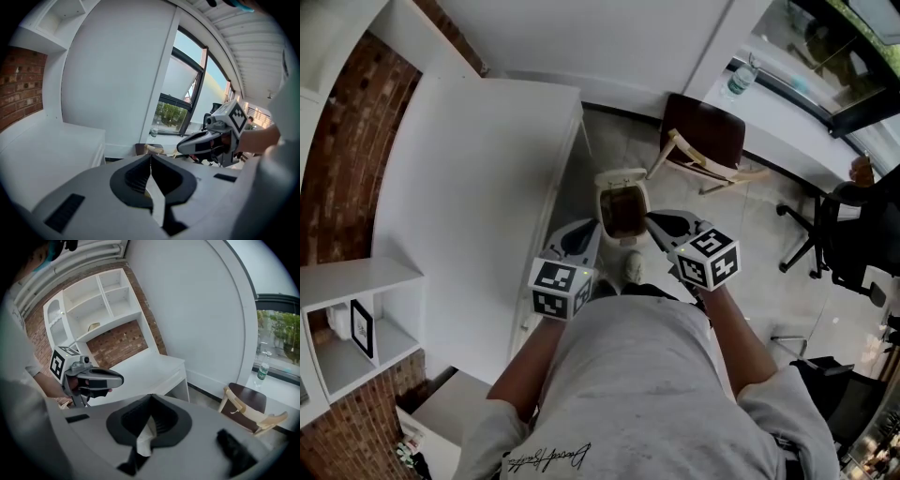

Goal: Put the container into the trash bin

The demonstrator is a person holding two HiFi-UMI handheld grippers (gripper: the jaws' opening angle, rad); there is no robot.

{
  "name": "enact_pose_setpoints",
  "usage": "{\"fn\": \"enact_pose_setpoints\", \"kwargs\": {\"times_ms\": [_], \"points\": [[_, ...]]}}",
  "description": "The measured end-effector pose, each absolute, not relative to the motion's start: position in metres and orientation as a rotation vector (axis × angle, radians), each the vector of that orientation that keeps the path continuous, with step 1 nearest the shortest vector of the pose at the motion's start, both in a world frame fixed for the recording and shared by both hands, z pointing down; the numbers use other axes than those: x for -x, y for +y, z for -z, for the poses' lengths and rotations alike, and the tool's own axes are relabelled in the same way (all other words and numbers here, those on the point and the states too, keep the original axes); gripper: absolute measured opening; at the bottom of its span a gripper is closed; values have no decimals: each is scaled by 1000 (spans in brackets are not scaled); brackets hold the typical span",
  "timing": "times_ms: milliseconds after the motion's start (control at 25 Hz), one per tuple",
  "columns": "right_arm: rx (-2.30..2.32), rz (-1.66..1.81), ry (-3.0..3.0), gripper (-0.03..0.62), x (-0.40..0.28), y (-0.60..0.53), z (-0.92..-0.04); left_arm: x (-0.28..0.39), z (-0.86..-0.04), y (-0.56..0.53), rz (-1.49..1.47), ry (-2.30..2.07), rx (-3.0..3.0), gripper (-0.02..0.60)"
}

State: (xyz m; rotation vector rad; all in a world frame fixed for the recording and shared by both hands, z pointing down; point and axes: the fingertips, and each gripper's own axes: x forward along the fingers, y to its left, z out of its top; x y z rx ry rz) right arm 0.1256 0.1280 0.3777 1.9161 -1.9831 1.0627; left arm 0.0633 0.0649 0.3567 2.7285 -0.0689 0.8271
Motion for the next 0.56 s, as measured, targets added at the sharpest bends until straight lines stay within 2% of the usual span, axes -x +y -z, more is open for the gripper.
{"fn": "enact_pose_setpoints", "kwargs": {"times_ms": [560], "points": [[-1885,-1071,-2000,28,-119,129,-380,-55,-358,62,-824,-114,-2708,18]]}}
